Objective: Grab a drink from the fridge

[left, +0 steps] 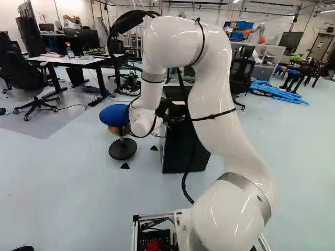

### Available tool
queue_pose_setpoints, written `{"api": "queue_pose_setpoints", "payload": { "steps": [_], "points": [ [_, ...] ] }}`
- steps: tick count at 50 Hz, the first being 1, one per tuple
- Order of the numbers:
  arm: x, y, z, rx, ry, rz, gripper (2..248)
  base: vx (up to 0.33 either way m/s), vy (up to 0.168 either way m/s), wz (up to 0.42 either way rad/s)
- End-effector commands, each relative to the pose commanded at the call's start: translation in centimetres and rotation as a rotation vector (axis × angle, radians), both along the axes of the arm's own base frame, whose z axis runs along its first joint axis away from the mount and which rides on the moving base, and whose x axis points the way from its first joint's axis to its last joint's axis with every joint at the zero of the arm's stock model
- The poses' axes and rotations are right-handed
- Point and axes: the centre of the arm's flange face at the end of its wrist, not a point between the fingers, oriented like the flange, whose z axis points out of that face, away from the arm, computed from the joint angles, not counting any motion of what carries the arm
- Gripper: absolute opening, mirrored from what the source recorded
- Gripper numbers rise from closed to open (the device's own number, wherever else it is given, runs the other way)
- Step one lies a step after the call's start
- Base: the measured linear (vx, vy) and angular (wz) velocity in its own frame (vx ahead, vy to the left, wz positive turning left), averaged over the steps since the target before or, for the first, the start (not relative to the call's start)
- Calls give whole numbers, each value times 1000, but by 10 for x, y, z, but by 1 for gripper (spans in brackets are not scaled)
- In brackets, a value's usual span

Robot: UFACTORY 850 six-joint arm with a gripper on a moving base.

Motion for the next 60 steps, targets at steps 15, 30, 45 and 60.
{"api": "queue_pose_setpoints", "payload": {
  "steps": [15,30,45,60],
  "points": [
    [1,0,0,1,-1,-3,247,0,0,0],
    [2,-1,-1,5,-2,-23,247,0,0,0],
    [1,-2,-1,9,0,-48,247,0,0,0],
    [-10,-1,-1,9,10,-64,247,0,0,0]
  ]
}}
